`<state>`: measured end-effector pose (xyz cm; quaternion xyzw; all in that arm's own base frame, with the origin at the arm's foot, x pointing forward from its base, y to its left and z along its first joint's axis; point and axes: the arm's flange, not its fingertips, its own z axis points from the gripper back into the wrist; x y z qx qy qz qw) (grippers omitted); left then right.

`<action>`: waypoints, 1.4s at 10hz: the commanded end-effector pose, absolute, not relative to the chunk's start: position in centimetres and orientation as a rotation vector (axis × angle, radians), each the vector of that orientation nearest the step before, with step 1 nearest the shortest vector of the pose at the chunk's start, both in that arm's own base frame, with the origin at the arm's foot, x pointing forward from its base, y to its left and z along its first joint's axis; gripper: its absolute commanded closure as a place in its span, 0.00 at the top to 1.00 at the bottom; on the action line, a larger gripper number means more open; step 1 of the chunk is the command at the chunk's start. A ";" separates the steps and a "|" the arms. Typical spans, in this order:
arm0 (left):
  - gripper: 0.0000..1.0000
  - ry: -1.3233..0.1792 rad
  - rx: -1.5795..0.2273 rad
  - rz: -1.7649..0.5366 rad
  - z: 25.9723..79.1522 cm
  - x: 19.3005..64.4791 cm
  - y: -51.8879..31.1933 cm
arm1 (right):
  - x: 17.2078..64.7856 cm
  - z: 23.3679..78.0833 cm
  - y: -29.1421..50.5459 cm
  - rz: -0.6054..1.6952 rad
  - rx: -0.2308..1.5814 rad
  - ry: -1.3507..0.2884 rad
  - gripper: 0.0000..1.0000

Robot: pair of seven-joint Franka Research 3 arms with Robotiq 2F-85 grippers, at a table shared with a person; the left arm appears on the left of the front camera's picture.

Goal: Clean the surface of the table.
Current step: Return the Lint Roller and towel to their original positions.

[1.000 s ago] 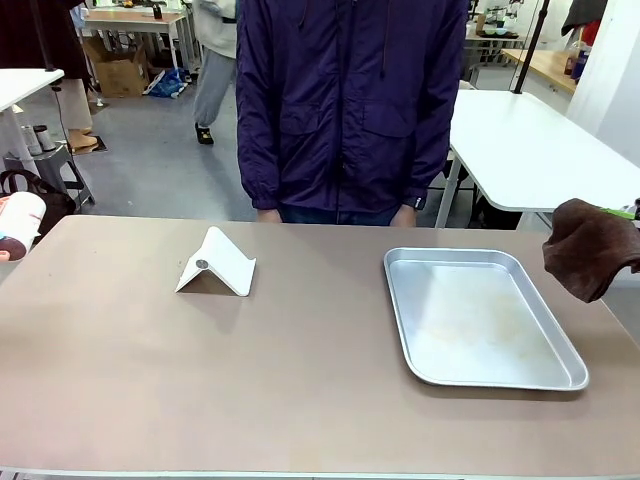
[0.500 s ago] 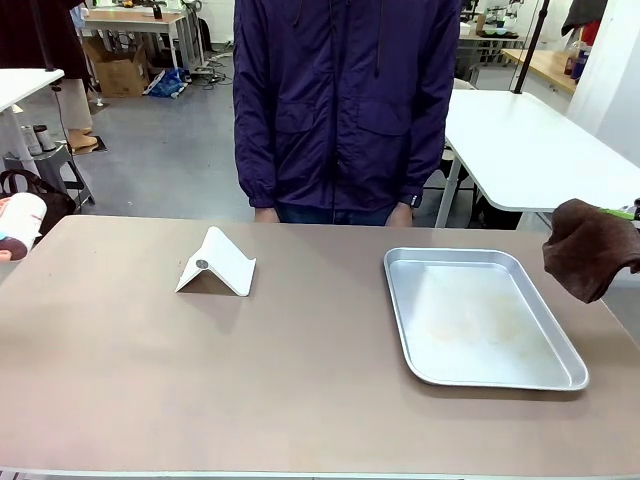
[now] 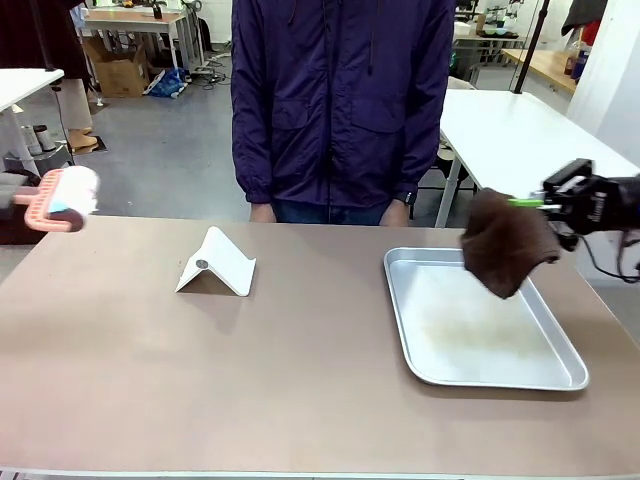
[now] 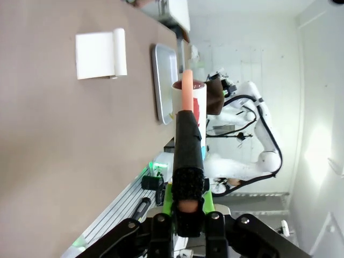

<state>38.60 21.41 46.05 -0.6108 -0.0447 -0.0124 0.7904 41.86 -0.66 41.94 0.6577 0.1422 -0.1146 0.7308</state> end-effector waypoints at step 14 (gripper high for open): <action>0.22 -0.014 -0.990 -0.300 48.9 43.6 -2.7 | 42.4 35.2 21.6 -0.463 1.437 0.168 0.08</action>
